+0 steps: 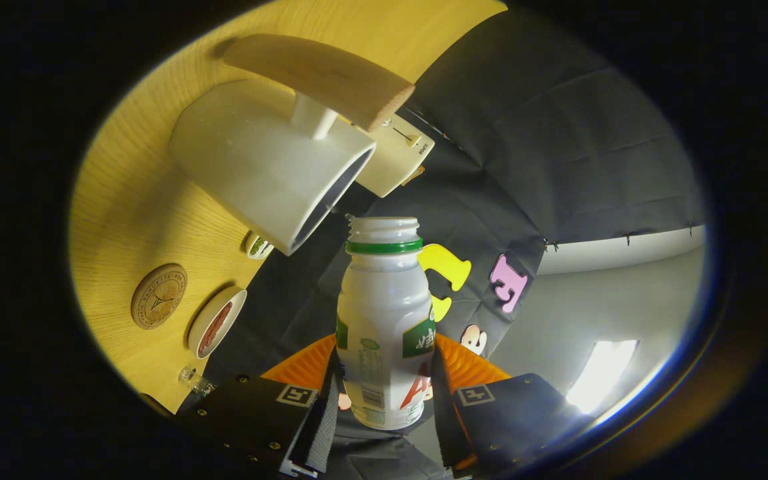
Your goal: Take the bottle from table, then pour the juice into the cup, finally place the bottle on the coaster
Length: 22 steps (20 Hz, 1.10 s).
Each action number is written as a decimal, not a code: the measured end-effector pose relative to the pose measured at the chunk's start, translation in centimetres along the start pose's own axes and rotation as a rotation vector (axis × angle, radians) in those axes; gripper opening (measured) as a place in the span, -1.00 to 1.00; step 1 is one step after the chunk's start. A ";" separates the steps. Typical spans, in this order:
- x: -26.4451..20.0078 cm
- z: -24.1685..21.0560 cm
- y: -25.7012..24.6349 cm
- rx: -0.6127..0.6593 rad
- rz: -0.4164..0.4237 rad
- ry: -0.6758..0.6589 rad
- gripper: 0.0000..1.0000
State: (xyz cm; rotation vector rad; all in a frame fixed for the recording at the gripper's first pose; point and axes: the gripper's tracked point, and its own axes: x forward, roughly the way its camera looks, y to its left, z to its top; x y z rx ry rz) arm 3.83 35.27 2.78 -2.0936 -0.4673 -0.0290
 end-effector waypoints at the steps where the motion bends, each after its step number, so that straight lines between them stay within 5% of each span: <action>1: -0.1 0.1 0.0 -0.006 -0.002 -0.003 0.23; 13: -0.1 0.2 0.2 0.001 0.001 -0.003 0.23; 22: -0.3 -0.8 2.8 0.292 0.127 0.029 0.23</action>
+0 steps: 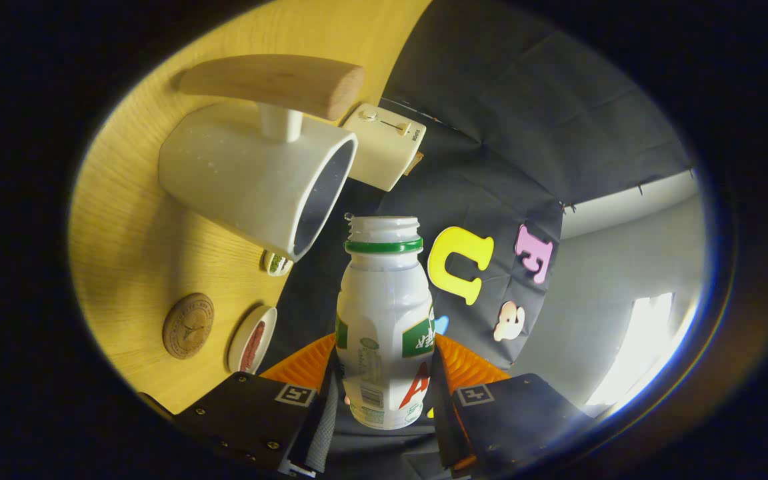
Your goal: Take the bottle from table, then pour the juice into the cup, finally place the bottle on the coaster
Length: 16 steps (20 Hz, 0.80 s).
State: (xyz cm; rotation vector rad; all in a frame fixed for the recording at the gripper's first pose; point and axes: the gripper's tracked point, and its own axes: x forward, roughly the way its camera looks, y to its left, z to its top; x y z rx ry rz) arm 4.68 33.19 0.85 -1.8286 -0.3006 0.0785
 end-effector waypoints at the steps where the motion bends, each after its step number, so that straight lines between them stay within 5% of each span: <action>1: 0.0 0.0 0.5 0.068 0.030 0.003 0.23; 7: 0.0 -0.5 1.5 0.289 0.112 0.022 0.23; 11: -0.3 -0.9 2.3 0.146 0.099 0.035 0.23; 16: -0.4 -1.6 3.8 0.284 0.155 0.060 0.23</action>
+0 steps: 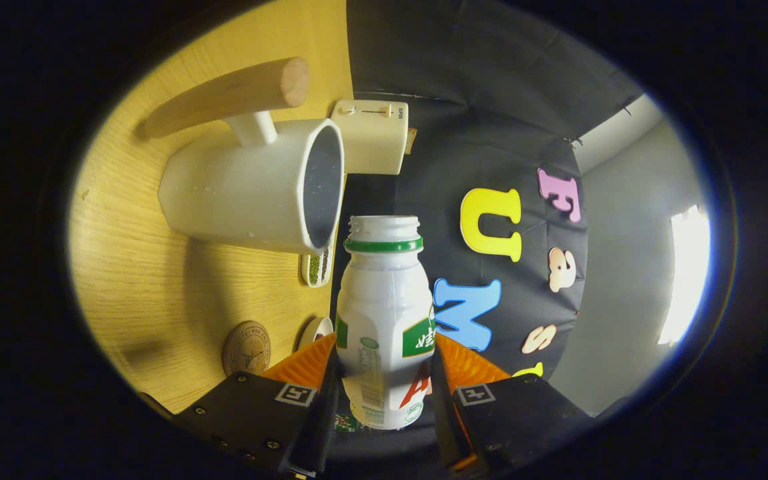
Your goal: Take the bottle from table, then pour the juice into the cup, finally place the bottle on the coaster
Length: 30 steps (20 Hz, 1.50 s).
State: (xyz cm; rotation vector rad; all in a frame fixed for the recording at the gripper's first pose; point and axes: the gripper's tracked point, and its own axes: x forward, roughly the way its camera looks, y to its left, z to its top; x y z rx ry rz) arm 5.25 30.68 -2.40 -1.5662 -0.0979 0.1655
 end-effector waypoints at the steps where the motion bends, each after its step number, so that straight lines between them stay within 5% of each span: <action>1: 0.1 -0.2 0.0 0.040 0.011 0.005 0.23; 24: 2.6 -3.6 1.4 1.281 0.271 0.009 0.23; 30: 3.3 -4.3 3.0 1.456 0.296 0.012 0.23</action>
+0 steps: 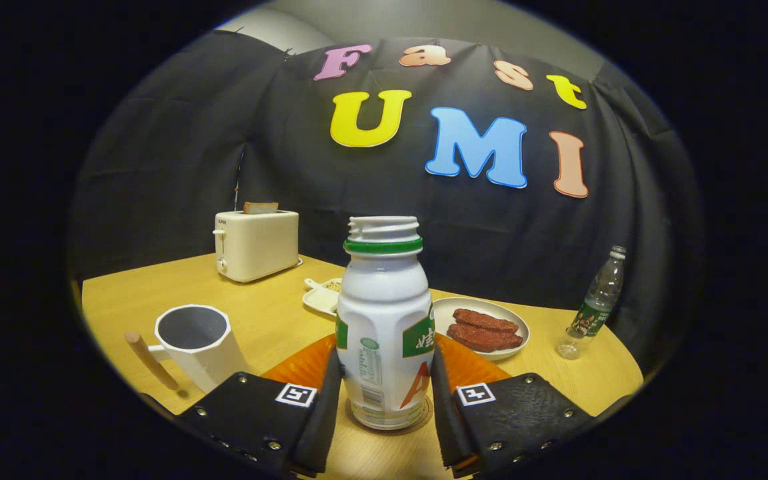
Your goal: Take the bottle from table, then pour the juice into the cup, finally place the bottle on the coaster
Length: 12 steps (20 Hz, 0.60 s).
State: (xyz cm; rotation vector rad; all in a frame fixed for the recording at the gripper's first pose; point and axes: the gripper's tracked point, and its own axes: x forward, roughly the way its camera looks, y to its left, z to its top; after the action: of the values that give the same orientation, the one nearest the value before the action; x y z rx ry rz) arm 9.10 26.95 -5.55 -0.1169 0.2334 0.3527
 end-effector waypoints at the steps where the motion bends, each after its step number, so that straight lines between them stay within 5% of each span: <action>1: 0.3 -0.2 -0.1 0.006 0.000 -0.001 0.23; 12: 0.9 -1.5 -0.9 0.125 -0.009 -0.011 0.24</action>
State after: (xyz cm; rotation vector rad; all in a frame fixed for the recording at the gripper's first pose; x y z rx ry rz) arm 9.95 26.19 -7.21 0.0077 0.2431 0.3284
